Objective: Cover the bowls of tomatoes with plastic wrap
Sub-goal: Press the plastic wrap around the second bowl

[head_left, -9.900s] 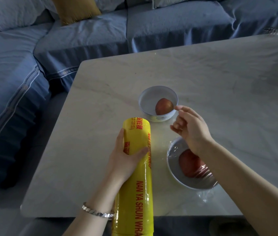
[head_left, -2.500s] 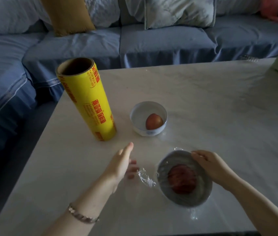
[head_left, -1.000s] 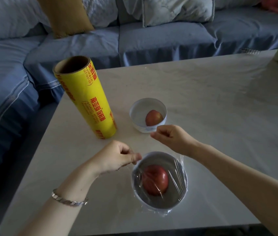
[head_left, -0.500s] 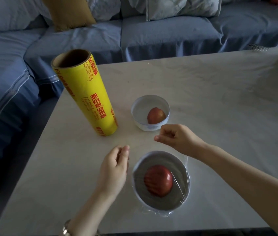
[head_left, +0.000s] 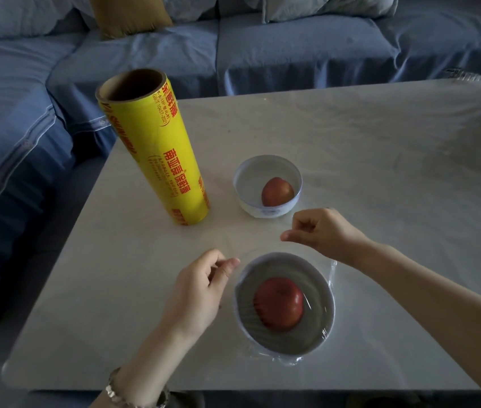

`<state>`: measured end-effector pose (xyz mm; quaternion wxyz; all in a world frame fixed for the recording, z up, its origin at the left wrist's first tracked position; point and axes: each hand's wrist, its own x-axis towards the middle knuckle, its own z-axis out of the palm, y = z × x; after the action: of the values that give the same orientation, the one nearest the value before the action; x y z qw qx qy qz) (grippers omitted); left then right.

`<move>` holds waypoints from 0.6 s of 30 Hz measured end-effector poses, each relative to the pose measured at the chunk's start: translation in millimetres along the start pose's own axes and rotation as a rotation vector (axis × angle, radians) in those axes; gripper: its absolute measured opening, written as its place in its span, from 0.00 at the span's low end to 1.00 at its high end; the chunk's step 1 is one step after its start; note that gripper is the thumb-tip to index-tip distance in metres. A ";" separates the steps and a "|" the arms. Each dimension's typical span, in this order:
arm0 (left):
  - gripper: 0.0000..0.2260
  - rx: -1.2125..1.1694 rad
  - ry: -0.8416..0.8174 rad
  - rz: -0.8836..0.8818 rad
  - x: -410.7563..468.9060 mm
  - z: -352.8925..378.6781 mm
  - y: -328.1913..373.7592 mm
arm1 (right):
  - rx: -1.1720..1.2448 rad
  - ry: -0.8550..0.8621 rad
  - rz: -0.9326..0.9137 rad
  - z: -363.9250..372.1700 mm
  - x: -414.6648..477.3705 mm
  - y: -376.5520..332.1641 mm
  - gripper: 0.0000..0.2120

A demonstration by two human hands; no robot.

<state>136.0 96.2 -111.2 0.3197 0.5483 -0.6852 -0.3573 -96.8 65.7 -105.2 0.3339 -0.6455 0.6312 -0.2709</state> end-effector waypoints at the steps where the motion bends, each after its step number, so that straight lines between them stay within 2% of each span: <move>1: 0.15 0.004 -0.007 0.003 0.0 -1.6 -2.4 | -0.001 0.025 0.010 -2.1 0.2 3.8 0.21; 5: 0.18 -0.046 -0.134 -0.035 3.9 -6.5 -0.2 | 0.004 0.073 0.042 -6.6 4.0 12.5 0.20; 7: 0.19 -0.074 -0.220 -0.083 6.3 -8.2 3.4 | 0.005 0.007 0.047 -7.5 5.6 10.9 0.19; 9: 0.15 -0.084 -0.259 -0.112 8.0 -9.7 6.1 | -0.009 -0.099 0.053 -10.4 6.4 8.0 0.18; 11: 0.13 -0.083 -0.234 -0.099 7.2 -8.6 6.5 | -0.029 -0.184 0.051 -14.9 6.3 3.7 0.17; 13: 0.15 -0.101 -0.175 -0.067 4.5 -4.9 4.2 | -0.024 -0.207 0.044 -17.2 5.3 -1.8 0.18; 16: 0.24 -0.029 -0.073 -0.036 0.5 4.8 -4.6 | -0.015 -0.158 0.042 -13.7 3.6 -7.2 0.16; 18: 0.23 -0.011 0.014 -0.038 -1.6 11.8 -7.5 | -0.084 -0.123 -0.003 -8.1 0.9 -8.9 0.14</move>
<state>130.4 98.3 -124.0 0.3207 0.5619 -0.6705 -0.3630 -97.4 64.0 -93.3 0.3443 -0.6753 0.6194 -0.2044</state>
